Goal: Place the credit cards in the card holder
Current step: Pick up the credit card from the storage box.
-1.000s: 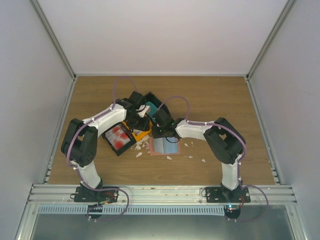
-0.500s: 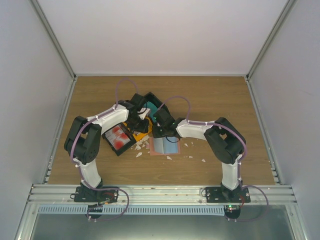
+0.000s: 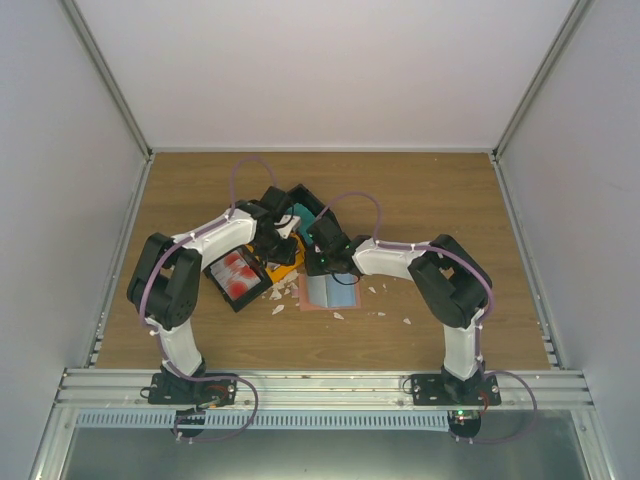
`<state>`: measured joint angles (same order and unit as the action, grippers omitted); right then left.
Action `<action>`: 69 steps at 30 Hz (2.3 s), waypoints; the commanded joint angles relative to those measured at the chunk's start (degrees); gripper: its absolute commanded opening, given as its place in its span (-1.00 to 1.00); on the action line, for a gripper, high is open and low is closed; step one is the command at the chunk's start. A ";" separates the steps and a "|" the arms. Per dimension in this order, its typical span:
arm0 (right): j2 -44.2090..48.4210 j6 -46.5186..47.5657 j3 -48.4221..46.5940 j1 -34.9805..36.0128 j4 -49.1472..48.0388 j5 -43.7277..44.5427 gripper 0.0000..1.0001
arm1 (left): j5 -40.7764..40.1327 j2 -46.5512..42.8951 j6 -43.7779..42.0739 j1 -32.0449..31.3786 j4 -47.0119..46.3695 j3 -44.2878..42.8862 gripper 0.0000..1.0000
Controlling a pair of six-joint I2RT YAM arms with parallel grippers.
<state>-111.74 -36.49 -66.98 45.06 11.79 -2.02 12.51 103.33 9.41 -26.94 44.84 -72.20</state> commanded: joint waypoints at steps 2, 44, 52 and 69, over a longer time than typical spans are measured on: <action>0.66 -0.51 0.89 -0.46 -1.11 -0.22 -0.49 | 0.51 -2.42 -0.18 -0.40 1.26 0.57 -0.38; 0.30 -0.65 0.36 -0.45 -0.96 -1.19 -0.49 | 1.81 -5.02 1.23 -0.40 0.54 1.49 -0.68; 0.29 -0.56 0.27 -0.42 -0.93 -1.16 -0.49 | 1.87 -5.42 1.14 -0.34 0.49 2.24 -0.67; 0.59 -0.82 -0.25 -0.43 -1.04 -1.34 -0.49 | -0.24 -8.83 1.65 0.92 -0.29 3.30 -0.85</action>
<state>-111.72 -36.53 -66.85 44.93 11.51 -2.92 11.68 96.44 10.07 -26.44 44.69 -70.02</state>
